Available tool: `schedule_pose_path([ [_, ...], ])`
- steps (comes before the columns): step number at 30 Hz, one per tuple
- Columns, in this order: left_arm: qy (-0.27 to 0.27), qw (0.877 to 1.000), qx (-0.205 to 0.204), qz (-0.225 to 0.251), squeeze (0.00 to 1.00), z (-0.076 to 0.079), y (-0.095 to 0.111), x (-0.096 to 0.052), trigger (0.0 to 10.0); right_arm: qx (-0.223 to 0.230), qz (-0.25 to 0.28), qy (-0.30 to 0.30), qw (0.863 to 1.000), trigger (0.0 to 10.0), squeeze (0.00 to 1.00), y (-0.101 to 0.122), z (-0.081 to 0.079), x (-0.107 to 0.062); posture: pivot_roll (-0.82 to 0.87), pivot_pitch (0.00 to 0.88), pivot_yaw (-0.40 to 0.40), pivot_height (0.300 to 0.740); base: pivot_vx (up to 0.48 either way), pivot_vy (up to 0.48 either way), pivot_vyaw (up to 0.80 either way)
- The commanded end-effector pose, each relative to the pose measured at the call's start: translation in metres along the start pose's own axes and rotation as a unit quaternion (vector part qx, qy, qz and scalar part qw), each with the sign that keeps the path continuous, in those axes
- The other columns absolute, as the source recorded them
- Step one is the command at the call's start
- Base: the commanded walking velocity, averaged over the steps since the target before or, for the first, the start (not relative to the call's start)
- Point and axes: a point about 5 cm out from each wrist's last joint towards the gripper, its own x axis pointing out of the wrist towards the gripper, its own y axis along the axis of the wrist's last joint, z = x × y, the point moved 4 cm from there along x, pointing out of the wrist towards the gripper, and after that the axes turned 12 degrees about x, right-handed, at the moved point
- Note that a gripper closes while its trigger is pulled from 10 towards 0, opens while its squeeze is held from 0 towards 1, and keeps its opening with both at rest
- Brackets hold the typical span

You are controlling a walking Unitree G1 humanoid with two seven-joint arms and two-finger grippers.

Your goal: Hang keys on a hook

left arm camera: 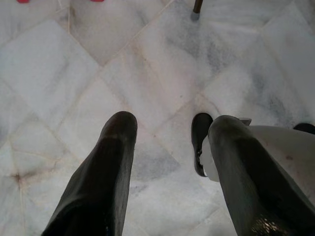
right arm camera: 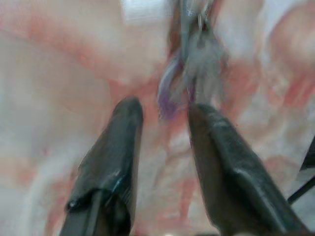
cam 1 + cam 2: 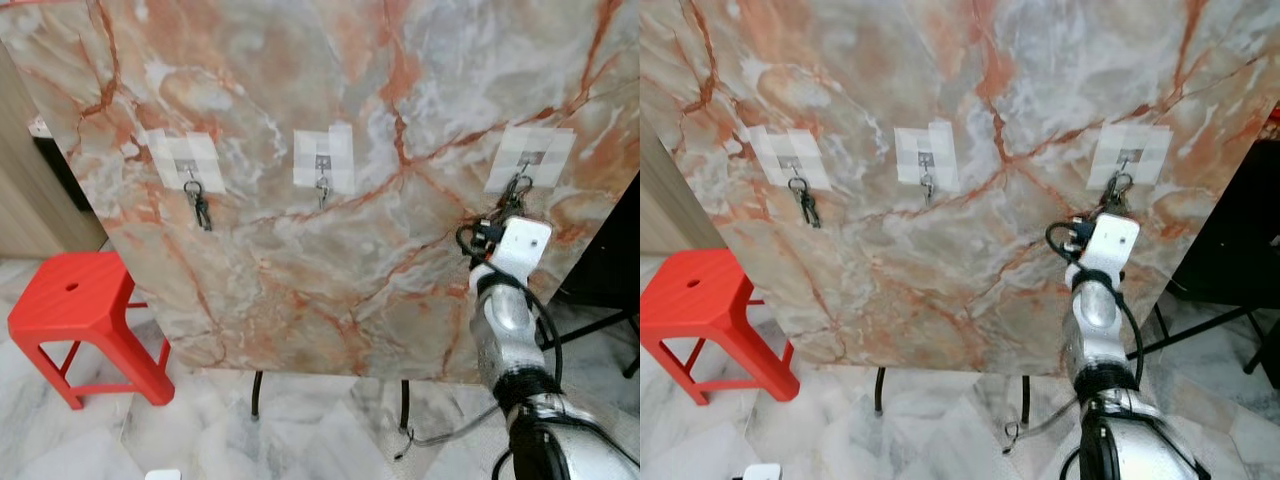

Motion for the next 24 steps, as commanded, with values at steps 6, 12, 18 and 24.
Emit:
schedule_pose_path([
  [6,-0.005,1.0,0.009,-0.008,0.0,0.002,-0.003,0.0,10.0,-0.042,-0.182,0.021,0.982,10.0,0.0,-0.097,0.018,-0.056,0.04,0.0,0.002,0.74,0.0,0.0,0.0],
  [12,-0.005,1.0,0.007,-0.008,0.0,0.003,-0.003,0.0,10.0,-0.067,-0.348,0.007,0.935,10.0,0.0,-0.163,0.04,-0.117,0.05,0.0,-0.002,0.74,0.0,0.0,0.0],
  [18,-0.004,1.0,0.005,-0.01,0.0,0.002,-0.004,-0.001,10.0,-0.078,-0.46,-0.02,0.884,10.0,0.0,-0.2,0.058,-0.174,0.06,0.0,-0.007,0.74,0.0,0.0,0.0],
  [24,-0.004,1.0,0.003,-0.01,0.0,0.002,-0.005,-0.001,10.0,-0.074,-0.465,-0.012,0.882,10.0,0.0,-0.202,0.055,-0.178,0.05,0.0,-0.007,0.74,0.0,0.0,0.0],
])
